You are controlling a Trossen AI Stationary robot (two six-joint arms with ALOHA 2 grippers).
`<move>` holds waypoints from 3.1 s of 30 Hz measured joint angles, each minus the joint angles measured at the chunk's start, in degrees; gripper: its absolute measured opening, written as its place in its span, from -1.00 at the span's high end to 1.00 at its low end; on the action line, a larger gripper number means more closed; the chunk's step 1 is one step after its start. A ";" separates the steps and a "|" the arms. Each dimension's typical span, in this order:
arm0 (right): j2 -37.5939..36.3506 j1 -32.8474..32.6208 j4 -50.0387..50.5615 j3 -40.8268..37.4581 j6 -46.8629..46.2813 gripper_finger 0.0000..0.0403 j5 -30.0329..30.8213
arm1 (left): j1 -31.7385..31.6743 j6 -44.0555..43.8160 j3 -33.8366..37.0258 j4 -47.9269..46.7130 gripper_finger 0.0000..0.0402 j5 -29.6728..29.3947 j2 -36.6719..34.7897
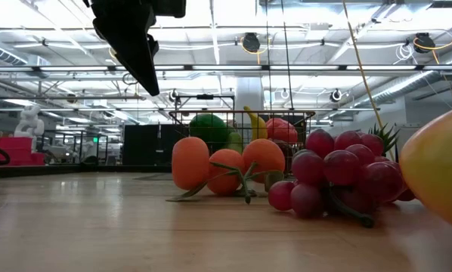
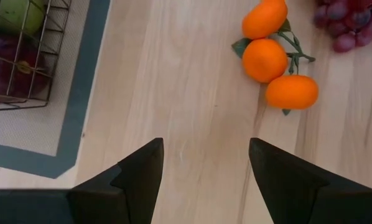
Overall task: Build produce basket
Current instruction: Put the green lime into the brown wire basket
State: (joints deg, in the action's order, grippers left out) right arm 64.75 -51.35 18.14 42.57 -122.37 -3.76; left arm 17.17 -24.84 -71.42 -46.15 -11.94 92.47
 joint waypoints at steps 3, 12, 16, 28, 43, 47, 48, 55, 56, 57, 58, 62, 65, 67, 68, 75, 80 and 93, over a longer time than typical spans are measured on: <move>-2.45 0.02 0.04 0.00 -1.09 -0.03 9.76 | 0.00 -0.80 0.00 0.06 -0.18 0.02 0.00; -5.77 5.07 -3.43 0.00 3.38 -0.03 29.20 | -0.17 -3.69 0.00 -1.24 -0.18 0.55 -1.35; -5.87 10.24 -10.78 0.00 12.45 -0.03 31.15 | -0.46 -2.22 0.00 -1.54 -0.18 0.96 -2.00; -5.87 24.86 -29.19 0.00 40.00 -0.03 26.97 | -2.36 -11.26 0.00 1.94 -0.18 5.70 -2.21; -5.87 35.63 -35.29 0.00 57.79 -0.03 1.91 | -2.34 -36.15 0.00 28.54 -0.18 8.76 -2.21; -5.86 37.23 -38.34 0.00 67.74 -0.03 1.96 | -1.48 -41.97 0.00 31.11 -0.18 6.78 -2.21; -5.88 37.62 -39.49 0.00 69.65 -0.03 1.91 | -1.09 -43.01 0.00 31.59 -0.18 5.79 -2.21; -6.69 38.58 -44.99 0.00 88.25 -0.03 1.94 | 0.00 -44.96 0.00 32.80 -0.18 -0.44 -2.21; -6.77 38.60 -45.16 0.00 91.56 -0.03 1.95 | 0.00 -44.89 0.00 32.78 -0.18 -1.06 -2.21; -6.99 38.65 -45.44 0.00 94.86 -0.03 2.00 | -0.03 -44.74 0.00 32.79 -0.18 -1.64 -2.21; -7.37 38.66 -45.33 0.00 97.97 -0.03 2.02 | -0.14 -44.68 0.00 32.78 -0.18 -1.99 -2.21; -8.79 38.69 -45.34 0.00 109.79 -0.03 2.11 | -0.71 -44.20 0.00 32.74 -0.18 -2.32 -2.21; -9.80 38.67 -45.37 0.00 118.93 -0.03 2.19 | -0.87 -44.09 0.00 32.74 -0.18 -3.90 -2.14; -10.26 38.66 -45.38 0.00 124.23 -0.03 2.77 | -0.87 -44.33 0.00 32.71 -0.18 -5.05 -2.10; -10.55 38.66 -45.32 0.00 126.25 -0.03 3.69 | -0.87 -44.34 0.00 32.72 -0.18 -5.54 -2.10; -12.13 38.66 -44.78 0.00 135.10 -0.03 6.96 | -1.40 -44.32 0.00 32.72 -0.18 -7.85 -2.09; -13.38 38.66 -44.88 0.00 138.08 -0.03 6.96 | -2.13 -44.06 0.00 32.72 -0.18 -8.06 -2.08; -13.68 38.66 -44.86 0.00 128.84 -0.03 7.14 | -4.37 -42.37 0.00 32.82 -0.18 -8.22 -2.05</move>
State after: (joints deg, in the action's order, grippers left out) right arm 51.07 -12.69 -26.72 42.57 6.47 3.38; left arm 12.80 -67.21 -71.42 -13.33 -20.16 90.41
